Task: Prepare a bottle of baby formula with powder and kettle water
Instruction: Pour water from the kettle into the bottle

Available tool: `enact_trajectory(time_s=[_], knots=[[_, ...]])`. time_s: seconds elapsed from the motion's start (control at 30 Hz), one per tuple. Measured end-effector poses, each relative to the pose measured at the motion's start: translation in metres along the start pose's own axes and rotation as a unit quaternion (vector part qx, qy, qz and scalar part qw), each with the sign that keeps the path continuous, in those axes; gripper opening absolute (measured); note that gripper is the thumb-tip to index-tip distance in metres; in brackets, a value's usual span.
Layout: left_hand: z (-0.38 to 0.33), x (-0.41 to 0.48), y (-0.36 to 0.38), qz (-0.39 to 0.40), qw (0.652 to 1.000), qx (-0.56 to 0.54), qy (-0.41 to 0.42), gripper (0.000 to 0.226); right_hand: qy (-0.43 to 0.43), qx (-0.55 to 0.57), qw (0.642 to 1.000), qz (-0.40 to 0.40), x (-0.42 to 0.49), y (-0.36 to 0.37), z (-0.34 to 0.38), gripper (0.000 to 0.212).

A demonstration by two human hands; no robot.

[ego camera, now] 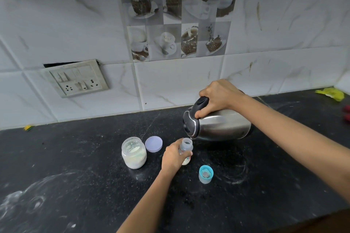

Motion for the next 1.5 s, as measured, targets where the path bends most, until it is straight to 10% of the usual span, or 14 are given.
enact_trajectory(time_s=[1.5], knots=[[-0.004, 0.003, 0.001, -0.002, 1.000, 0.012, -0.014, 0.056, -0.093, -0.073, 0.993, 0.006, 0.012, -0.017, 0.014, 0.070]])
Point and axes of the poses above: each hand's wrist, its own x-axis towards the middle knuckle, its own y-axis out of the palm, z = x × y, the point moved 10 cm from there along x, towards the middle knuckle, and after that the axes turned 8 degrees about -y, right-handed, at the moved point
